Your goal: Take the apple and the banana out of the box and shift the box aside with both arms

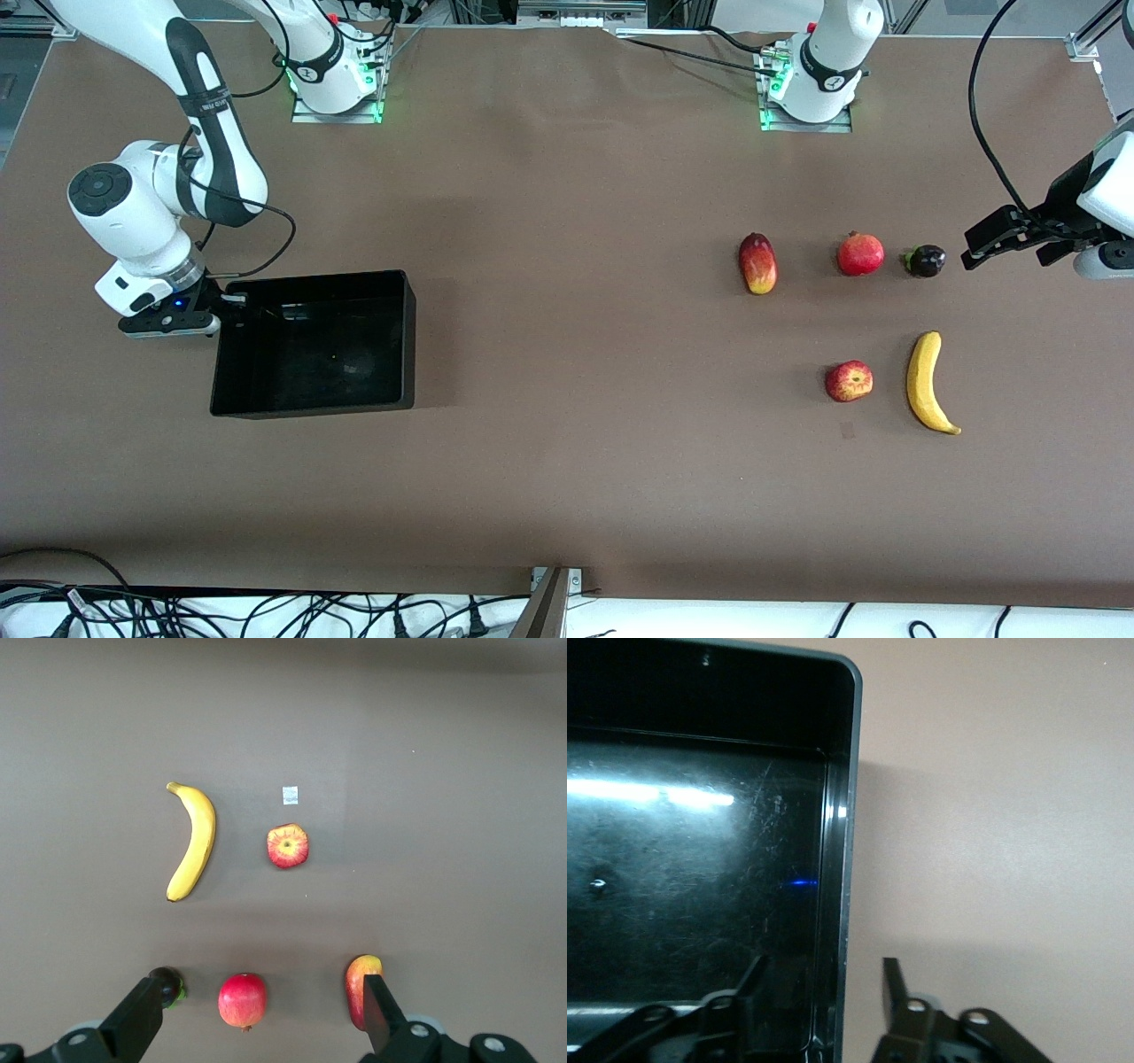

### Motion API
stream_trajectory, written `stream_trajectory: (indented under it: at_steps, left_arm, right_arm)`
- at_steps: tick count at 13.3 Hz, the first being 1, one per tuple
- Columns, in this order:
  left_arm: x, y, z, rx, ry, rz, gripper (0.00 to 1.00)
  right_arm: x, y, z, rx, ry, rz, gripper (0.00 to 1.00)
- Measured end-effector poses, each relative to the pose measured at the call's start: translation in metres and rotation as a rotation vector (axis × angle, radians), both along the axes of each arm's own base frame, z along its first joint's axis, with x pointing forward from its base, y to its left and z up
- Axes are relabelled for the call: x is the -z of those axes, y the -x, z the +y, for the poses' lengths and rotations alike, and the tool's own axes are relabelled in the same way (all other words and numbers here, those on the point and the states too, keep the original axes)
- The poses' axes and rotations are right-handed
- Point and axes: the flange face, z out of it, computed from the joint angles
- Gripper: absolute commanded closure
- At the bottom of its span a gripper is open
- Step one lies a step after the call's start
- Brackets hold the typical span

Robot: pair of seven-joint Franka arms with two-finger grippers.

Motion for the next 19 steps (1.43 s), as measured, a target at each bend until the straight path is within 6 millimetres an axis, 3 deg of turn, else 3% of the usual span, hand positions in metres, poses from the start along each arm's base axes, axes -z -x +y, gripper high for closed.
stream_trajectory:
  at_steps: [3, 7, 11, 13, 15, 19]
  left_arm:
    - [0.0, 0.0, 0.0, 0.0, 0.0, 0.0, 0.0]
    - [0.0, 0.0, 0.0, 0.0, 0.0, 0.0, 0.0]
    - [0.0, 0.0, 0.0, 0.0, 0.0, 0.0, 0.0]
    - [0.0, 0.0, 0.0, -0.001, 0.0, 0.0, 0.0]
    - [0.0, 0.0, 0.0, -0.001, 0.0, -0.001, 0.0]
    - [0.0, 0.0, 0.0, -0.001, 0.0, -0.001, 0.0]
  right_arm:
    - [-0.042, -0.012, 0.0, 0.008, -0.038, 0.06, 0.0]
    - [-0.15, -0.042, 0.01, -0.001, -0.084, 0.199, 0.0]
    - [-0.24, -0.043, 0.027, -0.002, -0.102, 0.31, 0.0]
    - [-0.276, -0.038, 0.035, -0.006, -0.104, 0.343, 0.0]
    - [-0.283, -0.032, 0.036, -0.001, -0.106, 0.387, 0.0]
    - [-0.277, -0.028, 0.033, 0.009, -0.103, 0.434, 0.0]
